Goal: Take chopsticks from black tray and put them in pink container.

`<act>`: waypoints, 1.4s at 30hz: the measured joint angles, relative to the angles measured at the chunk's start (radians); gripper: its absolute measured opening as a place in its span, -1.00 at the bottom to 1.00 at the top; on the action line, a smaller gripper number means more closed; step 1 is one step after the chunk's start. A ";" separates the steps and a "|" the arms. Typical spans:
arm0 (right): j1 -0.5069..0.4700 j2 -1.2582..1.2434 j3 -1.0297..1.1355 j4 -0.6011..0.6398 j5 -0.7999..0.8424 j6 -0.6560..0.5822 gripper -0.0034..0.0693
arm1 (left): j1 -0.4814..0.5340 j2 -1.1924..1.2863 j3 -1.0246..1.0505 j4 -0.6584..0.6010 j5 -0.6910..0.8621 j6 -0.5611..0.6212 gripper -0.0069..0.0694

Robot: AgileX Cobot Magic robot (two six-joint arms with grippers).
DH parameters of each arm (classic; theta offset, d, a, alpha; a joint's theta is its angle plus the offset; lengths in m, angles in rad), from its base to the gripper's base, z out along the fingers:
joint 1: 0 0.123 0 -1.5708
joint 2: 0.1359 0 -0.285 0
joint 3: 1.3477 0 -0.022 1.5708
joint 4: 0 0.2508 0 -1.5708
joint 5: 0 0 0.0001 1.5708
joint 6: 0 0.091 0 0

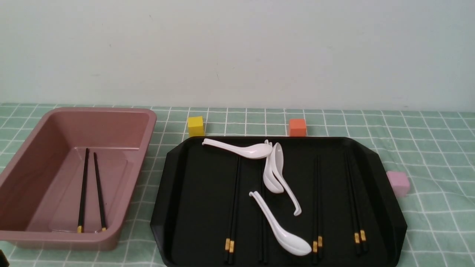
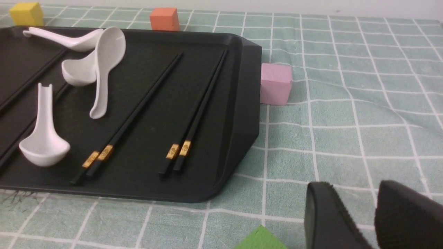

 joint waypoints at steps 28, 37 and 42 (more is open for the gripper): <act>0.000 0.000 0.000 0.000 0.000 0.000 -0.25 | -0.079 -0.117 0.280 0.164 -0.108 -0.183 -0.82; 0.000 0.000 0.000 0.000 0.000 0.000 -0.25 | -0.079 -0.117 0.280 0.170 -0.110 -0.184 -0.80; 0.000 0.000 0.000 0.000 0.000 0.000 -0.25 | -0.079 -0.117 0.280 0.170 -0.111 -0.184 -0.79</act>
